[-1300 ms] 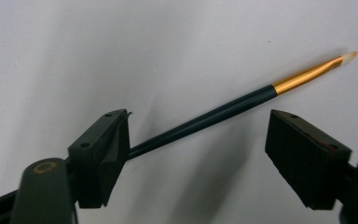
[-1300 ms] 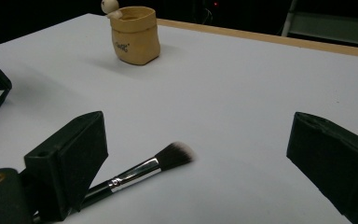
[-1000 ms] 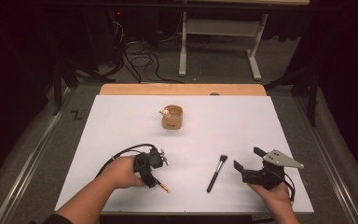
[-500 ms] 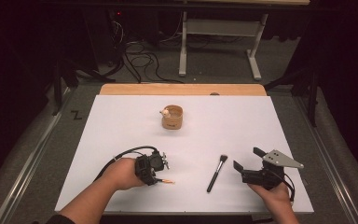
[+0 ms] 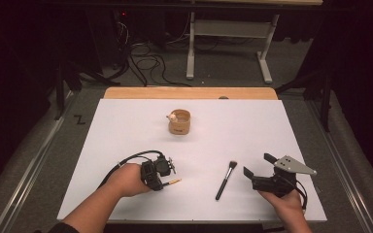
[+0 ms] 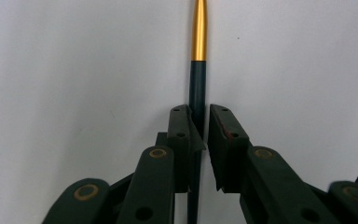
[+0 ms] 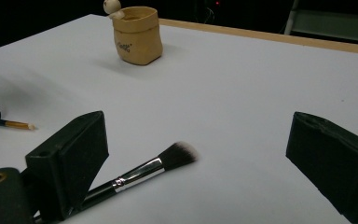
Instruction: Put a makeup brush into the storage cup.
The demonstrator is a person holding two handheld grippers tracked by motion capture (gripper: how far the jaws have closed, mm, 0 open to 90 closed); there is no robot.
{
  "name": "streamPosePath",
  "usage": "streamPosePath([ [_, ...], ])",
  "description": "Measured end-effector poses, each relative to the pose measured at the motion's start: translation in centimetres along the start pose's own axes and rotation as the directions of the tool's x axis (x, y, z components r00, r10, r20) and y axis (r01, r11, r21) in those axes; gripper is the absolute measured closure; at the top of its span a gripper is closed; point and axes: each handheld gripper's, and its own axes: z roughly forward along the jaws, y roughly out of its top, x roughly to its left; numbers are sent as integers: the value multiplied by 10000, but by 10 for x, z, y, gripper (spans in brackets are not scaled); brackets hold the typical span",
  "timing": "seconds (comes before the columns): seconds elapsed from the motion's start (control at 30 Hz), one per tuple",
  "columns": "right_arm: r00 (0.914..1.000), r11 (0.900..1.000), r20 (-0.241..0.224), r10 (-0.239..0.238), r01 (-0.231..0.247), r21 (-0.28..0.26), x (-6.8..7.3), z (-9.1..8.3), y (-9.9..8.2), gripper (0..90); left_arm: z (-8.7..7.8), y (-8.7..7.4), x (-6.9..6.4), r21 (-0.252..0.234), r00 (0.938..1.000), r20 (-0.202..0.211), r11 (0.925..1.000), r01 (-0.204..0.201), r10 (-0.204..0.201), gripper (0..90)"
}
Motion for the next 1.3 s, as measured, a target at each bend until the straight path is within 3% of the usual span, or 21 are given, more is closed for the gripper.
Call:
streamPosePath([
  [0.37, 10000, 10000, -6, 40, -40, -41, 0, 0, 0, 59, 1, 1, 0, 45, 9994, -45, 9994, 332, -331, 787],
  [0.83, 10000, 10000, -77, 13, -13, 15, 1, -1, 1, 69, 1, 1, -3, 42, 9984, -324, 9989, 475, -473, 826],
  [0.97, 10000, 10000, -59, 74, -73, 41, 0, -1, 1, 69, 0, -1, 0, -70, 9962, -116, 9963, 857, -858, 831],
  [1.3, 10000, 10000, 51, 53, -53, -59, -1, -1, 0, 69, -4, -1, -2, -267, 9950, -103, 9948, 986, -989, 835],
])
